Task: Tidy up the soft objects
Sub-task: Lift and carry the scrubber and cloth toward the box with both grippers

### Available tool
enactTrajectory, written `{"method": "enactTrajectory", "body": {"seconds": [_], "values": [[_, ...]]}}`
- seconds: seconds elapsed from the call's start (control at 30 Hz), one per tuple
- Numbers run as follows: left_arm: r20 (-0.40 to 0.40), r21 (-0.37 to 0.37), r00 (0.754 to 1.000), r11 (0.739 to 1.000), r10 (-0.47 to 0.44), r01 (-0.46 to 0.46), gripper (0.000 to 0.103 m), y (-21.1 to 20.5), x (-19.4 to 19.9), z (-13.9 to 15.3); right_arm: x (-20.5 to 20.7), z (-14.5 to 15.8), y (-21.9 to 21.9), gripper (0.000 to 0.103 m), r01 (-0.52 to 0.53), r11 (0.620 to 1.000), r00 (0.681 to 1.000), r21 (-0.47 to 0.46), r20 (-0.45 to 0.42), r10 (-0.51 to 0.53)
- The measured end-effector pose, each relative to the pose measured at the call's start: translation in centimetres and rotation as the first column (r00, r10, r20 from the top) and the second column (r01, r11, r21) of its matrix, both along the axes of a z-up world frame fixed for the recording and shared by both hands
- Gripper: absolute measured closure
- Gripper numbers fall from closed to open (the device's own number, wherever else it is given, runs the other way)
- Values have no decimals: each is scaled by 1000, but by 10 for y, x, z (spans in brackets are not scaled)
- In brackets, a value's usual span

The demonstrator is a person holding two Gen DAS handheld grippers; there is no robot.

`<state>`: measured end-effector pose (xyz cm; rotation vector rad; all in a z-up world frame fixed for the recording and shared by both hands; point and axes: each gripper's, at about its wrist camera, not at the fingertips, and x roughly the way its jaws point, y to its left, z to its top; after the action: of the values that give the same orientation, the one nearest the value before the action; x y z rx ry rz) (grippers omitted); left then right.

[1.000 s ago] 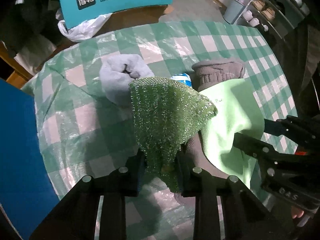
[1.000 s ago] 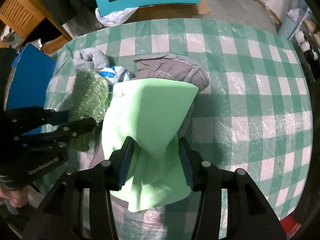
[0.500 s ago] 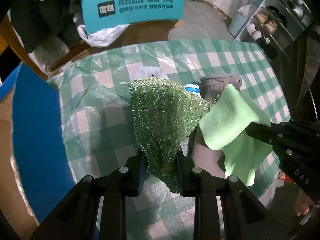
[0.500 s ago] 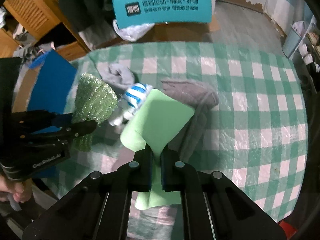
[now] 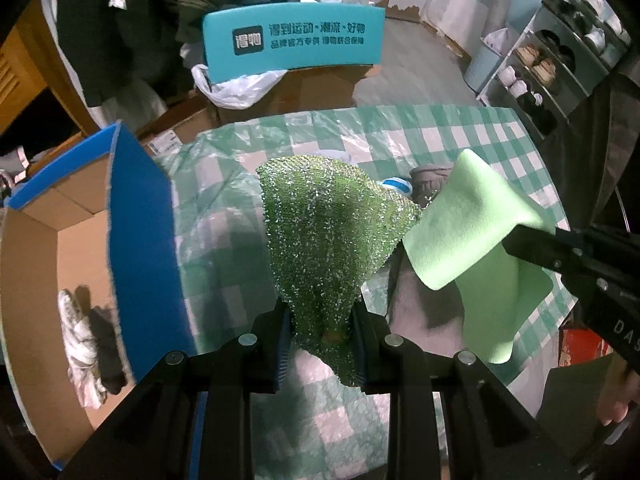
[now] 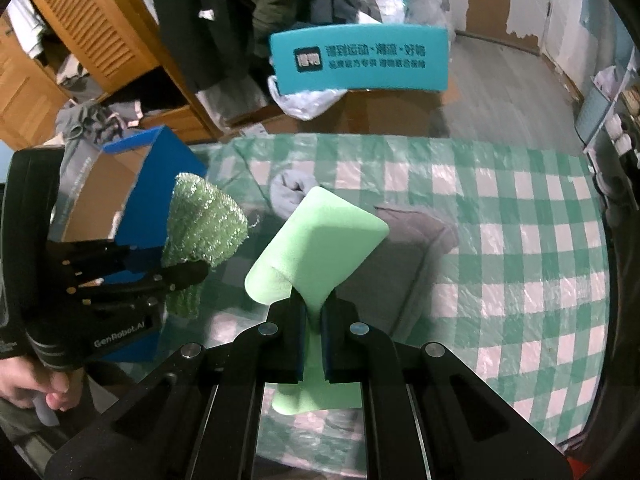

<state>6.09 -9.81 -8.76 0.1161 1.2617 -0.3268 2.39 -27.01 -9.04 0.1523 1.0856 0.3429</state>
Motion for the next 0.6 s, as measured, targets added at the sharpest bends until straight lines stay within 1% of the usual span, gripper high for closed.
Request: {"method": "enactTrajectory", "body": {"seconds": [0.33, 0.6], "values": [[43, -8, 998, 999, 34, -34, 77, 31, -13, 26, -1, 24, 24, 96, -33, 999, 998, 14, 47, 33], [69, -29, 993, 996, 91, -90, 77, 69, -22, 43, -2, 47, 60, 96, -100, 995, 991, 28, 90, 97]]}}
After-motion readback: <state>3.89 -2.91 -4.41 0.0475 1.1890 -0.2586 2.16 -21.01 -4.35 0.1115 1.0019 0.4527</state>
